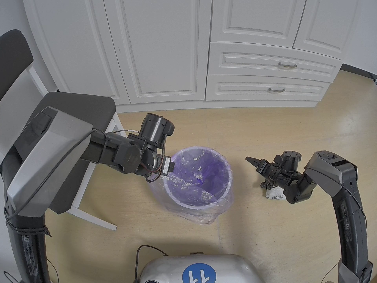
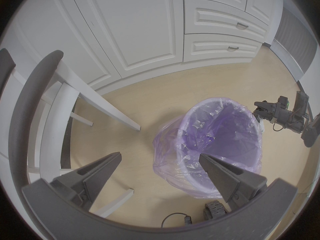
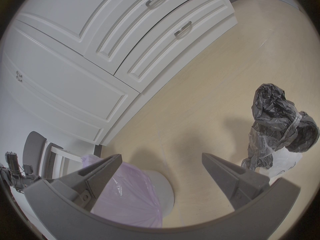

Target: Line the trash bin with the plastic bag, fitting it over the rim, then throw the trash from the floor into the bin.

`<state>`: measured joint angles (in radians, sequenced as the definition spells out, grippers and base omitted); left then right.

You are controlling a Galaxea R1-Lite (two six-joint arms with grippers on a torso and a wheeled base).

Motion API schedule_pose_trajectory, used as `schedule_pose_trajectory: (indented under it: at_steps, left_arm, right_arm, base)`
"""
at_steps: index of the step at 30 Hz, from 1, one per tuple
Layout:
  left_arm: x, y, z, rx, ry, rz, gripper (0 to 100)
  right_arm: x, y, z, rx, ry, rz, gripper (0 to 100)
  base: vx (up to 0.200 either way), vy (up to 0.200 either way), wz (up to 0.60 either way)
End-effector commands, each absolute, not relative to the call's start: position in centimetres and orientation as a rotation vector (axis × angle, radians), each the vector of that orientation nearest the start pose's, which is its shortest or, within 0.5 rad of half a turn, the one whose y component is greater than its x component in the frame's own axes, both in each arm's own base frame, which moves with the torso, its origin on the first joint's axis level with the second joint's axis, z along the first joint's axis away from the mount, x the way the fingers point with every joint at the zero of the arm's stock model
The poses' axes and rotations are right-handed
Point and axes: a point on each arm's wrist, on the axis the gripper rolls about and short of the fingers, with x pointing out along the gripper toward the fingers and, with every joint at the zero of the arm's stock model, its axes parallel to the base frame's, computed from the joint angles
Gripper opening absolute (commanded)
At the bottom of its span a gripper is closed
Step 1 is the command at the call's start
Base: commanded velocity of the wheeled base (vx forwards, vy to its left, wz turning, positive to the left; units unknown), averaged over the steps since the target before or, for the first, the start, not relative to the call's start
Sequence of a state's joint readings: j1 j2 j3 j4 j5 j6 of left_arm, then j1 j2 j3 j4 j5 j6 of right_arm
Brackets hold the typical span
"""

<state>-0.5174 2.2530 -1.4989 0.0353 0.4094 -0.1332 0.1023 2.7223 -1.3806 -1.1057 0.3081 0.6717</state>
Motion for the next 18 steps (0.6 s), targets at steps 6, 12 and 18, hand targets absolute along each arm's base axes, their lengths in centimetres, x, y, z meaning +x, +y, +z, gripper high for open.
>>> schedule_pose_trajectory:
  at_steps: [6,12,18]
  left_arm:
    - [40.0,-23.1,9.1,0.275,0.76,-0.036,100]
    - [41.3,-23.8,7.1,0.31,0.775,0.01,100]
    - [42.2,-24.2,5.3,0.322,0.796,0.014,100]
  right_arm:
    - [48.2,5.7,-5.8,0.681,0.371,0.314,100]
    - [48.2,5.7,-5.9,0.679,0.373,0.314,100]
    - [48.2,5.7,-6.1,0.651,0.372,0.317,100]
  base:
    - [0.0,0.0,0.0]
    - [0.0,0.0,0.0]
    - [0.0,0.0,0.0]
